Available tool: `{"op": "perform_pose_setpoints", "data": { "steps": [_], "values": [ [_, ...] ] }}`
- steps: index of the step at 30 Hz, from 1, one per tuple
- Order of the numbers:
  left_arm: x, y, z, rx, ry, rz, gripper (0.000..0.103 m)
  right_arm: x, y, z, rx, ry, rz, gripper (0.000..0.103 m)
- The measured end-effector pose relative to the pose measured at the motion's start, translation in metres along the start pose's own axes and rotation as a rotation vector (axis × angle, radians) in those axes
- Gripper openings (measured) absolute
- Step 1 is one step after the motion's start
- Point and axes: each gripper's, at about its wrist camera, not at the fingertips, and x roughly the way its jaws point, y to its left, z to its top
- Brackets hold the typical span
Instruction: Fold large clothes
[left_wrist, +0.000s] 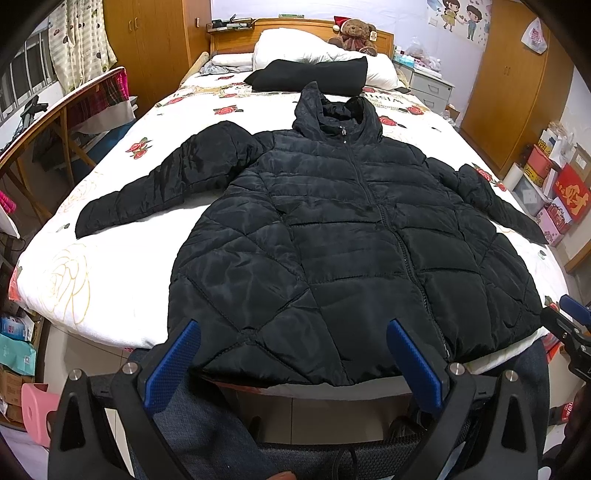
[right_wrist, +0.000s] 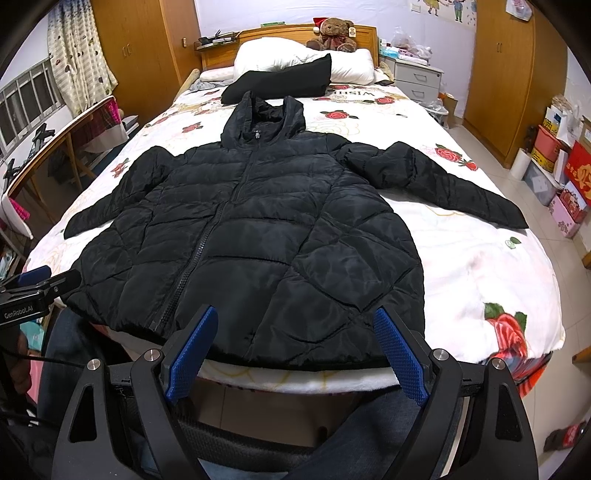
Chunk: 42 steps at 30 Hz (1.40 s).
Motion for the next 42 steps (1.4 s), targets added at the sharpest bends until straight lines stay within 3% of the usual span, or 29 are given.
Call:
{"op": "perform_pose_setpoints", "data": {
  "steps": [42],
  "values": [
    [0.0002, -0.0049, -0.0017, 0.007, -0.003, 0.003, 0.102, 0.0061, 0.0059, -0.0024, -0.009, 0.004, 0.004, 0.087]
  ]
}}
